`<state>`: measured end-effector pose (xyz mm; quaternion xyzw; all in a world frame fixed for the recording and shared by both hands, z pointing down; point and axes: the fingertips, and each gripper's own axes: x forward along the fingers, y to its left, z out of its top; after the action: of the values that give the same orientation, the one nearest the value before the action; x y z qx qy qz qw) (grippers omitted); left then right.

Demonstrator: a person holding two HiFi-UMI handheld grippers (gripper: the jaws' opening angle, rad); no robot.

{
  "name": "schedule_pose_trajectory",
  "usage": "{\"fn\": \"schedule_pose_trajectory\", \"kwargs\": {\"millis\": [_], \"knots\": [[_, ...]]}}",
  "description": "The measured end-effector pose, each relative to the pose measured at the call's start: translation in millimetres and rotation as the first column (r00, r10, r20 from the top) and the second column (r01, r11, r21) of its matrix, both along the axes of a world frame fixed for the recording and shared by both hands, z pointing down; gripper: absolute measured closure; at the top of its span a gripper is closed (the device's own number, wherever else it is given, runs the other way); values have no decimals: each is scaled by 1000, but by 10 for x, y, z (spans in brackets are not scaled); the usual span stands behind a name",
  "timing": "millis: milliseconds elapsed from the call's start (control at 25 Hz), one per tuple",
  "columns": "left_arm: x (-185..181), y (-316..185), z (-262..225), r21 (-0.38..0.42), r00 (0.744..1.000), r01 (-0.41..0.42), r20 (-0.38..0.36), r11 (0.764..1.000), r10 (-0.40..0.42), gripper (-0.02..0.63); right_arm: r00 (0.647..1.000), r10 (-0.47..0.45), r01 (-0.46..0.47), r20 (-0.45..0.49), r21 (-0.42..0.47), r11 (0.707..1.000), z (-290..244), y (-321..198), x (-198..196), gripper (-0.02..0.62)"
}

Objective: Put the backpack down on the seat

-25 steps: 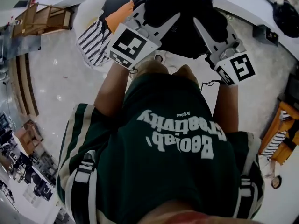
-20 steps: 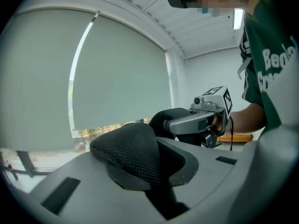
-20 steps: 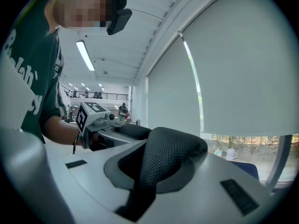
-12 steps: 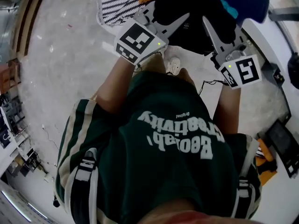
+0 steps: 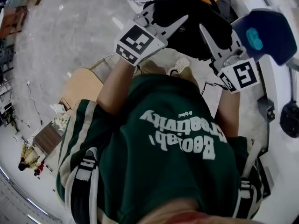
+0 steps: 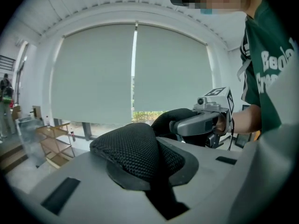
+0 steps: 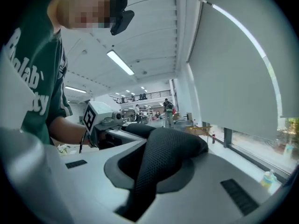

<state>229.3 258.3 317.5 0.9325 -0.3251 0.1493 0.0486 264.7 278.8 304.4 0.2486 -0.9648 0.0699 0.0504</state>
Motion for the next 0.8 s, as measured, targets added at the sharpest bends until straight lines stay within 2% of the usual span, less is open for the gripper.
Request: {"fn": "schedule_pose_trajectory", "kwargs": {"millis": [120, 280, 560, 800], "knots": [[-723, -64, -10, 14, 997, 74, -1, 997, -74, 538, 996, -87, 87, -11, 14, 996, -19, -73, -707, 535], [-1712, -154, -42, 23, 993, 119, -17, 993, -118, 538, 991, -129, 130, -25, 29, 991, -38, -216, -1692, 535], [-3274, -320, -182, 36, 996, 91, -15, 995, -90, 538, 993, -118, 118, -20, 23, 993, -136, -509, -3275, 534], [-4278, -455, -280, 70, 995, 96, -8, 993, -96, 538, 992, -127, 127, 8, -2, 992, -206, -646, -4269, 535]]}}
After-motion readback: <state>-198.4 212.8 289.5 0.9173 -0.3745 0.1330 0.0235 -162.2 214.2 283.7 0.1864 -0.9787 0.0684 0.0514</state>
